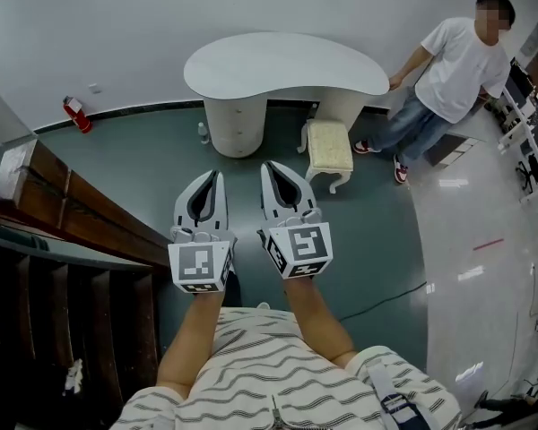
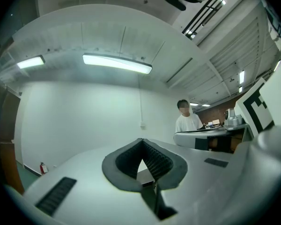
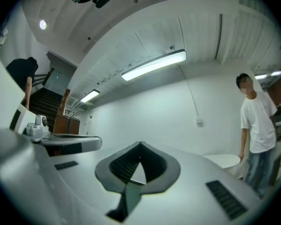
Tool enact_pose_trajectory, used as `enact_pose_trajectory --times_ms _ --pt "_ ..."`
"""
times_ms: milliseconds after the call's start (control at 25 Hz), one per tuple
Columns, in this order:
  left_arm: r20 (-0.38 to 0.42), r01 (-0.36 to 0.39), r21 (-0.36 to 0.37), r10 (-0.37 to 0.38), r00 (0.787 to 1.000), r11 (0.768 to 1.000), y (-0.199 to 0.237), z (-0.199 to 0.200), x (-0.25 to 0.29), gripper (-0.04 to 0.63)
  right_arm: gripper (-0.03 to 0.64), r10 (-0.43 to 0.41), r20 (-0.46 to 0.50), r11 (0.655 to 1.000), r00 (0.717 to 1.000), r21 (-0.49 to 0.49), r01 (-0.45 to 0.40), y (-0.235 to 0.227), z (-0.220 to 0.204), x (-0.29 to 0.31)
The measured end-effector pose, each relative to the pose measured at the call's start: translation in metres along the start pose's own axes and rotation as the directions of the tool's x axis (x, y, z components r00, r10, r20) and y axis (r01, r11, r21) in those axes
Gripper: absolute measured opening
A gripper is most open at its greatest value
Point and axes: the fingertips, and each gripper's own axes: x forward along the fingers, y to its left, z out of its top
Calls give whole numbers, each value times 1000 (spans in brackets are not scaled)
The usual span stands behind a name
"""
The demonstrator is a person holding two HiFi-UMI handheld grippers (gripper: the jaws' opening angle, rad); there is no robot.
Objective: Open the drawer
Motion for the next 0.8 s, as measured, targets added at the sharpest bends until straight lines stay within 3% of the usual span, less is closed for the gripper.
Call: enact_pose_trajectory --times_ms 320,800 --pt "2 4 -17 -4 1000 1000 40 -22 76 0 14 -3 -24 1000 1000 -9 2 -25 -19 80" --pt "15 60 -32 -60 998 998 130 -24 218 0 14 -52 -46 999 998 -7 52 -63 -22 235"
